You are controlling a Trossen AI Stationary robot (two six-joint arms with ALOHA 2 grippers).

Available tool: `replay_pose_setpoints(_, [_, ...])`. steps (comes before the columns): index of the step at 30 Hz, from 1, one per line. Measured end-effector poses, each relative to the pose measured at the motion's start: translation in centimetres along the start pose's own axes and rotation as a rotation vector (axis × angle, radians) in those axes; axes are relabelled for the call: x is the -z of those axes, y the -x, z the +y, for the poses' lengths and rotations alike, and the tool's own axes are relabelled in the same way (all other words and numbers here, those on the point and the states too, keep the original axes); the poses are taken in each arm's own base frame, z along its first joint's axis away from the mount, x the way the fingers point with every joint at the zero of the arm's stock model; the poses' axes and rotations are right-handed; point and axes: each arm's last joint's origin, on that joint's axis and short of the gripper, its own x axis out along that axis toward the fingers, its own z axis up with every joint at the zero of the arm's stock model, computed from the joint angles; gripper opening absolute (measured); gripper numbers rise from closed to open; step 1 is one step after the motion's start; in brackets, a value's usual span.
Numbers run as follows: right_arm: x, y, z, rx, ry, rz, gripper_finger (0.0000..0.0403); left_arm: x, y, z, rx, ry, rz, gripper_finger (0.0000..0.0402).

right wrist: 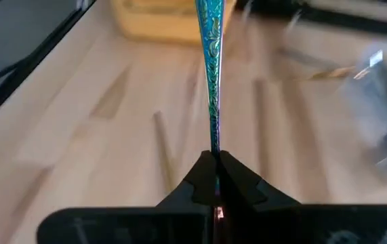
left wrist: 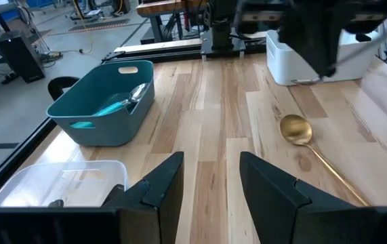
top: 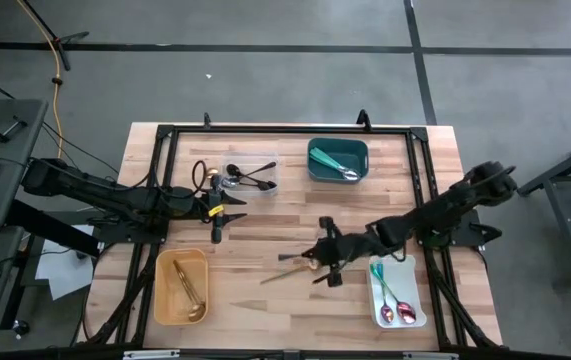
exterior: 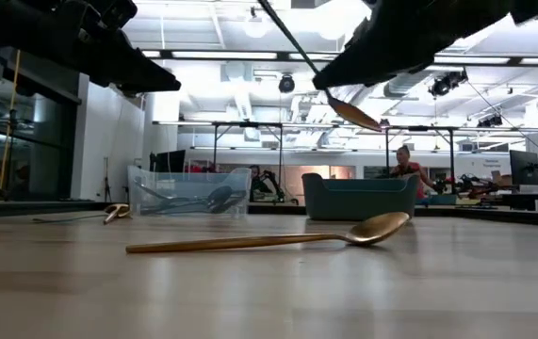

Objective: Sort silverware by color (type)
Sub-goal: Put the purple spoon into the white bin

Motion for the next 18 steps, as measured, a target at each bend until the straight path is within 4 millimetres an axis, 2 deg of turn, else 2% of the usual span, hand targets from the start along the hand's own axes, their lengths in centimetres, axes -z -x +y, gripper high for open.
replay_pose_setpoints(9, [2.2, -0.2, -3.0, 0.159, 0.029, -0.318, 0.0, 0.0, 0.0, -0.1, 0.032, 0.026, -0.003, 0.0136])
replay_pose_setpoints(13, [1.6, -0.1, -4.7, 0.231, 0.062, -0.428, 0.0, -0.2, 0.0, -0.2, 0.056, -0.01, -0.024, 0.0136])
replay_pose_setpoints(18, [-0.1, 0.0, -6.3, 0.257, 0.191, -0.509, 0.0, -0.6, 0.0, -0.1, 0.053, -0.012, -0.063, 0.0136])
